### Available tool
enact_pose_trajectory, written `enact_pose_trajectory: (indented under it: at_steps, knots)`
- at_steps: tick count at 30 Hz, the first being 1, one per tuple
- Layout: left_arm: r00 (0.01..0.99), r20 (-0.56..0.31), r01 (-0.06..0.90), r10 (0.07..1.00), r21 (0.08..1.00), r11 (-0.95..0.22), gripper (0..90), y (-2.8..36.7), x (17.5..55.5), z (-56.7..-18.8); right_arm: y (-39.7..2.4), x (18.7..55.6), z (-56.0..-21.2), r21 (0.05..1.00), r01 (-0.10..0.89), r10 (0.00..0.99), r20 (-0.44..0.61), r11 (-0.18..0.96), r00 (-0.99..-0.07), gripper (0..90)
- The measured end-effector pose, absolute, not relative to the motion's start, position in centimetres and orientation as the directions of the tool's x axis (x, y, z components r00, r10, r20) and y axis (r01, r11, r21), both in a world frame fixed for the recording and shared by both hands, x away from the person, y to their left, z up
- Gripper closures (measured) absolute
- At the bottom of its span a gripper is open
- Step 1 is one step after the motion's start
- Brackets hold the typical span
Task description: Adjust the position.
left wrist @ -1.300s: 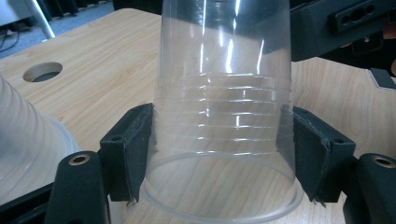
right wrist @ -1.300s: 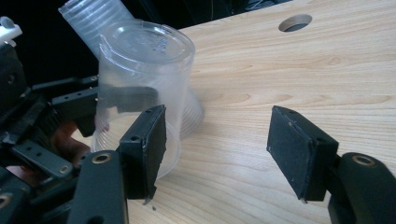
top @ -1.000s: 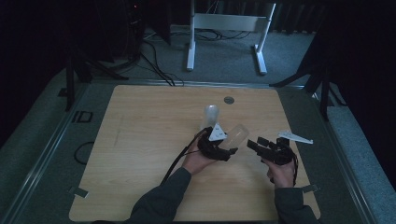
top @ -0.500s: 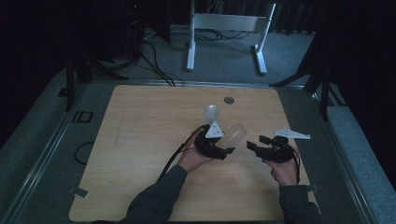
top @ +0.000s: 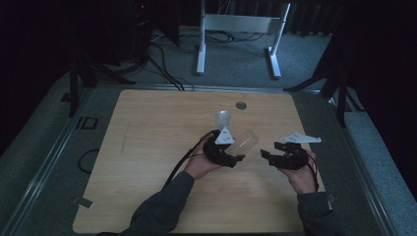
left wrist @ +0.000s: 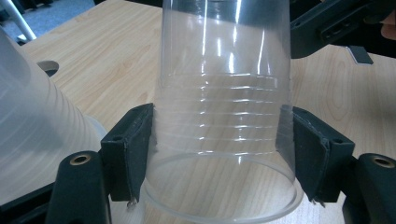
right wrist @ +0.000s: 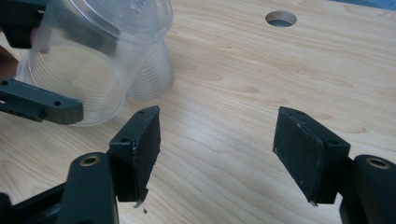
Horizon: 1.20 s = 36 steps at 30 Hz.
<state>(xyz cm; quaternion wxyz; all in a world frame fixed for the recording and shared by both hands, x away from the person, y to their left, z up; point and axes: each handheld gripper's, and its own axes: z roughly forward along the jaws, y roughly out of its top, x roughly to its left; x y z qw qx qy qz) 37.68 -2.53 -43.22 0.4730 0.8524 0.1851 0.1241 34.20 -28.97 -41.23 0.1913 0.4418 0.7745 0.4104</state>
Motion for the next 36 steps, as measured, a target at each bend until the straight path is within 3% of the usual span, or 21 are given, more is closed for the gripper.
enact_pose_trajectory:
  at_steps: [21,36]
  knots:
    - [0.914,0.080,0.162,0.398,0.826,-0.540,29.3,-2.1,37.6,-43.0,-27.8,34.5,-40.4,0.724,0.488,0.767,-0.088,0.488,-0.636,32.7]
    - [0.919,0.109,0.141,0.379,0.807,-0.574,29.5,-2.0,37.5,-43.1,-27.4,34.7,-39.8,0.670,0.464,0.717,-0.149,0.579,-0.681,32.8]
